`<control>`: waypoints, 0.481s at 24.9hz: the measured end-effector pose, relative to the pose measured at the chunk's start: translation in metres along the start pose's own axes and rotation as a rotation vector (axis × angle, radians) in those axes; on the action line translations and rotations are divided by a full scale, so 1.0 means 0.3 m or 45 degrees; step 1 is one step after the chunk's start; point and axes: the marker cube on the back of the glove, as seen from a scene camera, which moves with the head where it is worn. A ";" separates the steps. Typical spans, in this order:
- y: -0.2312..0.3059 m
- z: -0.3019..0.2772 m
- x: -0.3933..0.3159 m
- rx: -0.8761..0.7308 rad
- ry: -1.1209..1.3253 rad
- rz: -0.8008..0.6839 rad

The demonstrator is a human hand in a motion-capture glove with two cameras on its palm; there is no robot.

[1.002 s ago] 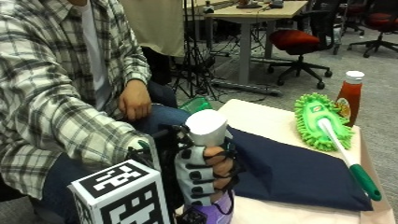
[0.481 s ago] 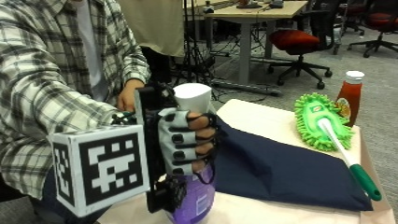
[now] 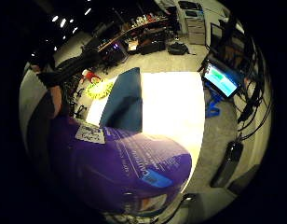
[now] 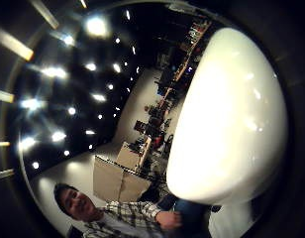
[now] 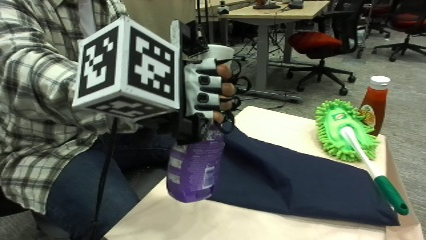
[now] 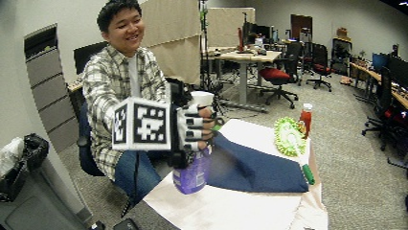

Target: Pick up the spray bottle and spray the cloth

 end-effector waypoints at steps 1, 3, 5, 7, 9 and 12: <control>-0.002 0.009 -0.015 -0.023 0.025 -0.007; -0.002 0.030 -0.040 -0.066 0.072 -0.019; 0.000 0.053 -0.059 -0.109 0.119 -0.031; 0.006 0.081 -0.075 -0.156 0.173 -0.044; 0.014 0.109 -0.089 -0.206 0.233 -0.058; 0.026 0.150 -0.103 -0.278 0.324 -0.071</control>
